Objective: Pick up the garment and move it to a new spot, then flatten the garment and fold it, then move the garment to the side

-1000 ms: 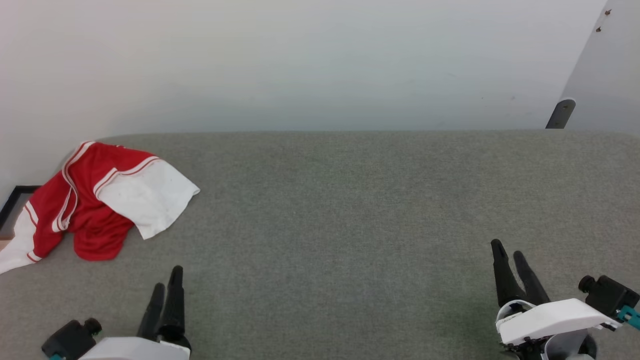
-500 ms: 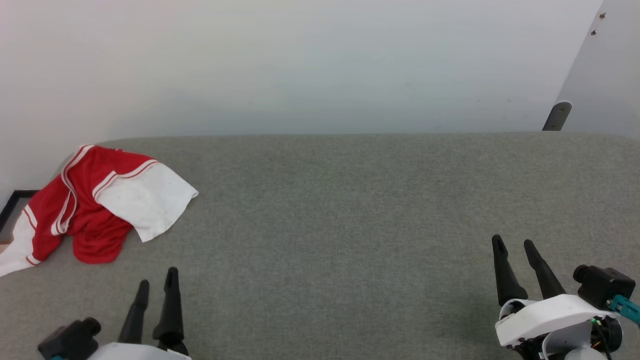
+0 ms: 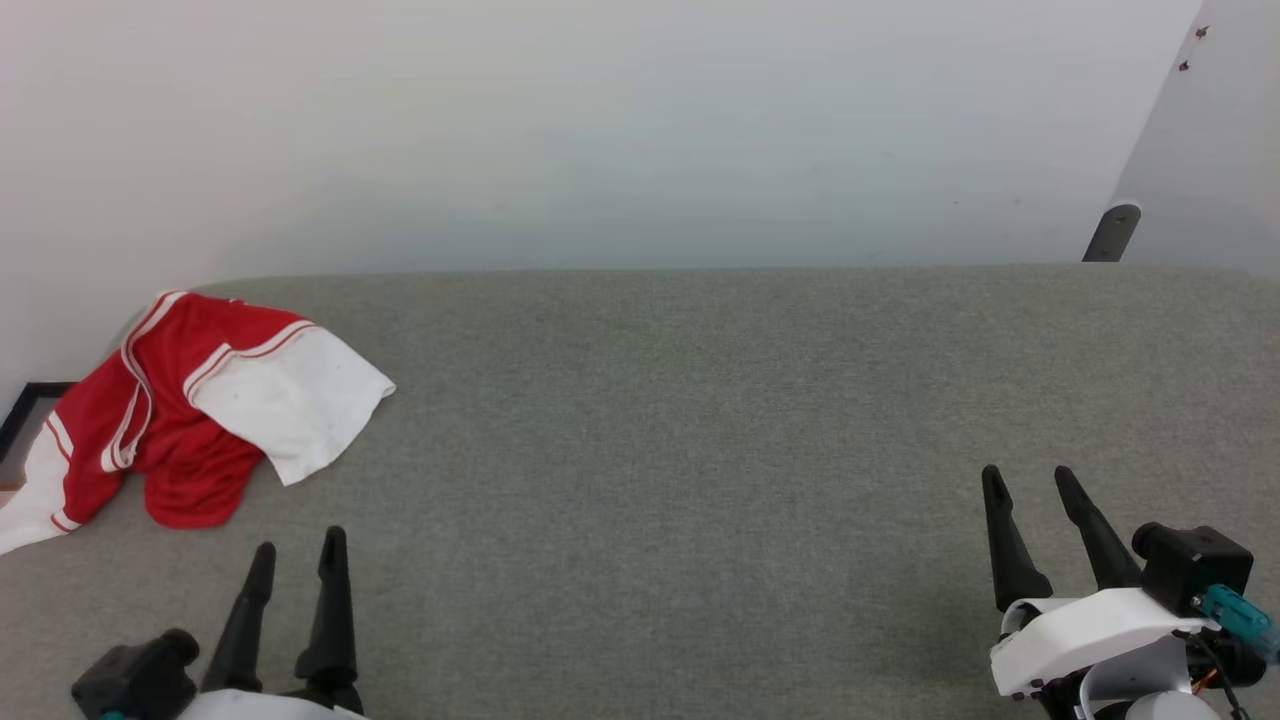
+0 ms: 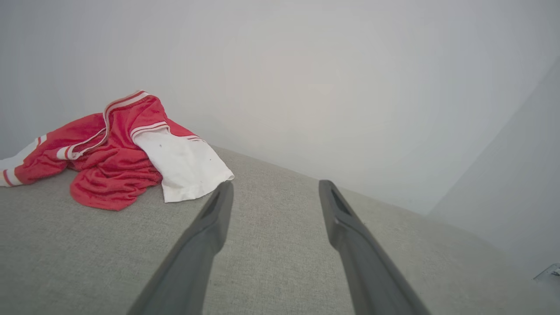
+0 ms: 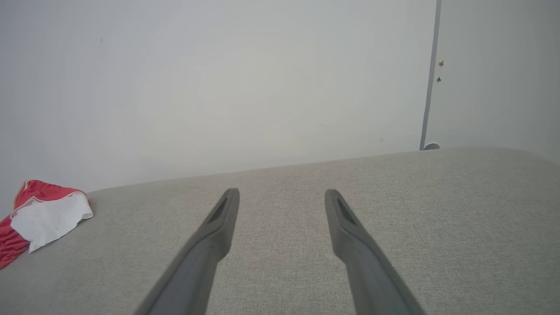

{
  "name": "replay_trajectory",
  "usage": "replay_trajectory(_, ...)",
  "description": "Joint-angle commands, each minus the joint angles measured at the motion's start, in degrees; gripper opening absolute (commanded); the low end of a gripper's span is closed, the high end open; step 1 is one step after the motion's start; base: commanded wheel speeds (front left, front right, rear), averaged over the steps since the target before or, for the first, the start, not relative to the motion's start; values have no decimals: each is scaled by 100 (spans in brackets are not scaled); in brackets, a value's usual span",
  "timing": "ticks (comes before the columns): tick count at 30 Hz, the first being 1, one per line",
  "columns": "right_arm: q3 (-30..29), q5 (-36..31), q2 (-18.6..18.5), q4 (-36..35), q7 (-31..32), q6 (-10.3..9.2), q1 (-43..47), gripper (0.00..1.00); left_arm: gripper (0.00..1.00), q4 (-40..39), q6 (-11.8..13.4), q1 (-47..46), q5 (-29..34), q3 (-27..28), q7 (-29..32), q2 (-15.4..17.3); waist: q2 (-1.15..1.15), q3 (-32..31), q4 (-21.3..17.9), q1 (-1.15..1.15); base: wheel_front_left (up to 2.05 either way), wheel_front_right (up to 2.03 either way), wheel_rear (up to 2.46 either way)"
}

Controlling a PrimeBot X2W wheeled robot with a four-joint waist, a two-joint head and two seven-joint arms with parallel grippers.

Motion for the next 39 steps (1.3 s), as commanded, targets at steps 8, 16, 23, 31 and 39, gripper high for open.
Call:
replay_trajectory(8,-47,-556,-5,-88,-114,25,60,100,100,-31,-136,32,509,101,-127,22,0,-18,-3,0,0,0,0)
replay_trajectory(16,-49,-918,-5,-101,-178,23,88,100,100,2,-239,59,917,131,-227,3,0,-32,-17,0,0,0,0)
replay_trajectory(23,-49,-1268,-6,-134,-242,24,106,100,100,-4,-298,79,1249,139,-300,6,0,-45,-22,0,0,0,0)
replay_trajectory(31,-33,-1619,-7,-151,-302,26,102,100,100,-12,-346,96,1564,165,-375,23,0,-65,-24,0,0,0,0)
replay_trajectory(39,-44,-1724,-6,-148,-330,26,113,100,100,0,-381,112,1671,208,-395,18,0,-81,-38,0,0,0,0)
